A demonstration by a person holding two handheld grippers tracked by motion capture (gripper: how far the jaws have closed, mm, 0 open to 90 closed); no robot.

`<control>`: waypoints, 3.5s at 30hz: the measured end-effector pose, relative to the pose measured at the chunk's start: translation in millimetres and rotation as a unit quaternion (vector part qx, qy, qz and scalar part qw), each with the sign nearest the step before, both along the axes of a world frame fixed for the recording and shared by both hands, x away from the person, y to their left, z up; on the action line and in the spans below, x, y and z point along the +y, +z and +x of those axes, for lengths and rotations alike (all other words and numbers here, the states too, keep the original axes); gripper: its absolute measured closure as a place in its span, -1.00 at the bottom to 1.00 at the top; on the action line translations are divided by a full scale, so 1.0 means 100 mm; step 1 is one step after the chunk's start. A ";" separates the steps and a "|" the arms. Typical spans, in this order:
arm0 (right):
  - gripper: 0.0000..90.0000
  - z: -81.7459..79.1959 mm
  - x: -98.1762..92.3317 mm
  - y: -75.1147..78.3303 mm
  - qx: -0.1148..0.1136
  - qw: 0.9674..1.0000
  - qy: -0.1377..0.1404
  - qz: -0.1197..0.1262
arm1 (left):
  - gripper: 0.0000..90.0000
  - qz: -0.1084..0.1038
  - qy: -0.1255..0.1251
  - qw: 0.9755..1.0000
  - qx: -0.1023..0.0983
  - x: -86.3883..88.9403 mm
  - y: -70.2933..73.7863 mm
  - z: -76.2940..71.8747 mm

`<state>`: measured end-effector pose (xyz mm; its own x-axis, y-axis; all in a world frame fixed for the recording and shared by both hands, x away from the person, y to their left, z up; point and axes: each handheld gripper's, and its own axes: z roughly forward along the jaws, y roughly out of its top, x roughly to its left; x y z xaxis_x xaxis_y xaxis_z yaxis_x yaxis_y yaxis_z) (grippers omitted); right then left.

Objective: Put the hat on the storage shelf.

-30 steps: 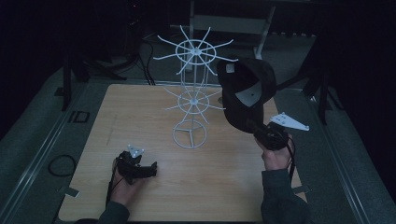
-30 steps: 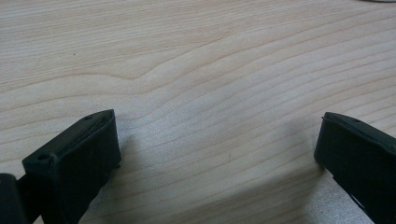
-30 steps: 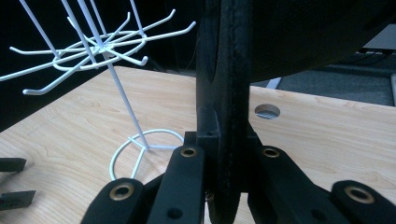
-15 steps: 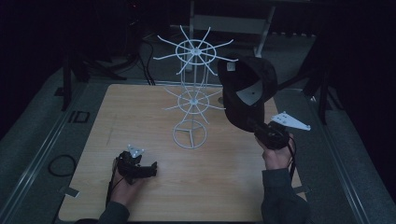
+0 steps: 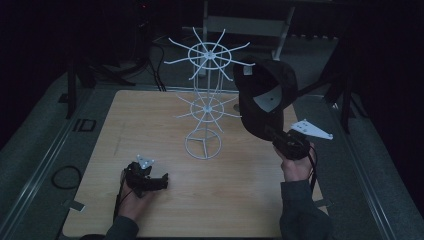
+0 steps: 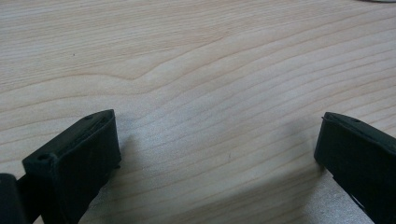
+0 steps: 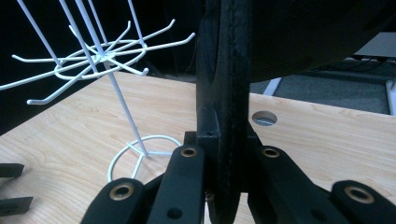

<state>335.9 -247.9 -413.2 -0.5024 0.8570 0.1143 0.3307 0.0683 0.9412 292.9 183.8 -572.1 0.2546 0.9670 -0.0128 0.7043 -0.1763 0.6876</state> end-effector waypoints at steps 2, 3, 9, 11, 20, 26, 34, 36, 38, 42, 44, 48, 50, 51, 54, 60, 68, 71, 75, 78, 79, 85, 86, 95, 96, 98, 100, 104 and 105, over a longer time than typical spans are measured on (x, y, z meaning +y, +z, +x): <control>0.93 0.00 0.00 0.00 0.000 1.000 0.000 0.000 | -1.00 0.000 0.000 1.000 0.000 0.00 0.00 0.00; 0.93 0.00 0.00 0.00 0.000 1.000 0.000 0.000 | -1.00 0.000 0.000 1.000 0.000 0.00 0.00 0.00; 0.93 -0.01 0.00 0.02 -0.004 1.000 -0.001 -0.001 | -1.00 0.001 0.000 1.000 0.001 0.00 0.00 0.00; 0.93 -0.01 0.00 0.03 -0.005 1.000 -0.001 0.000 | -1.00 0.001 0.000 1.000 0.001 0.00 0.00 0.00; 0.93 0.00 0.00 0.05 -0.009 1.000 -0.002 0.001 | -1.00 0.001 0.000 1.000 0.001 0.00 0.00 0.00; 0.93 0.00 0.01 0.05 -0.012 1.000 -0.003 0.003 | -1.00 0.001 -0.001 1.000 0.001 0.00 0.00 0.00; 0.93 -0.01 0.02 0.08 -0.017 1.000 -0.003 0.005 | -1.00 0.001 0.000 1.000 0.001 0.00 0.00 0.00; 0.93 -0.01 0.02 0.08 -0.018 1.000 -0.003 0.005 | -1.00 0.001 -0.001 1.000 0.001 0.00 0.00 0.00; 0.93 -0.01 0.02 0.08 -0.019 1.000 -0.004 0.005 | -1.00 0.001 -0.001 1.000 0.001 0.00 0.00 0.00; 0.93 -0.01 0.02 0.10 -0.023 1.000 -0.006 0.003 | -1.00 0.001 -0.001 1.000 0.001 0.00 0.00 0.00; 0.93 -0.01 0.02 0.11 -0.027 1.000 -0.007 -0.002 | -1.00 0.001 -0.001 1.000 0.001 0.00 0.00 0.00; 0.93 -0.02 0.05 0.13 -0.032 0.999 -0.007 -0.005 | -1.00 0.001 -0.001 1.000 0.001 0.00 0.00 0.00; 0.93 -0.02 0.05 0.14 -0.032 0.999 -0.007 -0.005 | -1.00 0.001 -0.001 1.000 0.001 0.00 0.00 0.00; 0.93 -0.02 0.06 0.14 -0.034 0.999 -0.007 -0.007 | -1.00 0.001 -0.001 1.000 0.001 0.00 0.00 0.00; 0.93 -0.01 0.07 0.15 -0.036 0.999 -0.008 -0.008 | -1.00 0.001 -0.001 1.000 0.001 0.00 0.00 0.00; 0.93 0.00 0.06 0.16 -0.038 0.999 -0.012 -0.008 | -1.00 0.001 -0.001 1.000 0.001 0.00 0.00 0.00; 0.93 0.02 0.04 0.17 -0.038 0.999 -0.017 -0.012 | -1.00 0.001 -0.001 1.000 0.001 0.00 0.00 0.00; 0.93 0.03 0.04 0.17 -0.039 0.999 -0.019 -0.013 | -1.00 0.001 -0.001 1.000 0.001 0.00 0.00 0.00; 0.93 0.05 0.04 0.19 -0.040 0.999 -0.022 -0.014 | -1.00 0.001 -0.001 1.000 0.001 0.00 0.00 0.00; 0.93 0.06 0.04 0.20 -0.042 0.999 -0.025 -0.013 | -1.00 0.001 -0.001 1.000 0.001 0.00 0.00 0.00; 0.93 0.07 0.03 0.20 -0.044 0.999 -0.026 -0.014 | -1.00 0.001 -0.001 1.000 0.001 0.00 0.00 0.00; 0.93 0.10 0.02 0.23 -0.046 0.998 -0.030 -0.012 | -1.00 0.001 -0.001 1.000 0.001 0.00 0.00 0.00; 0.92 0.10 0.02 0.23 -0.048 0.998 -0.030 -0.012 | -1.00 0.001 -0.001 1.000 0.001 0.00 0.00 0.00; 0.92 0.10 0.03 0.26 -0.052 0.998 -0.032 -0.007 | -1.00 0.001 -0.001 1.000 0.001 0.00 0.00 0.00; 0.93 0.10 0.03 0.26 -0.054 0.998 -0.032 -0.006 | -1.00 0.001 -0.001 1.000 0.001 0.00 0.00 0.00; 0.93 0.10 0.04 0.27 -0.055 0.998 -0.032 -0.004 | -1.00 0.001 -0.001 1.000 0.001 0.00 0.00 0.00; 0.93 0.10 0.04 0.28 -0.059 0.998 -0.032 -0.003 | -1.00 0.001 -0.001 1.000 0.001 0.00 0.00 0.00; 0.93 0.09 0.07 0.30 -0.062 0.998 -0.031 -0.004 | -1.00 0.001 -0.001 1.000 0.001 0.00 0.00 0.00; 0.92 0.09 0.07 0.31 -0.063 0.997 -0.031 -0.005 | -1.00 0.001 -0.001 1.000 0.001 0.00 0.00 0.00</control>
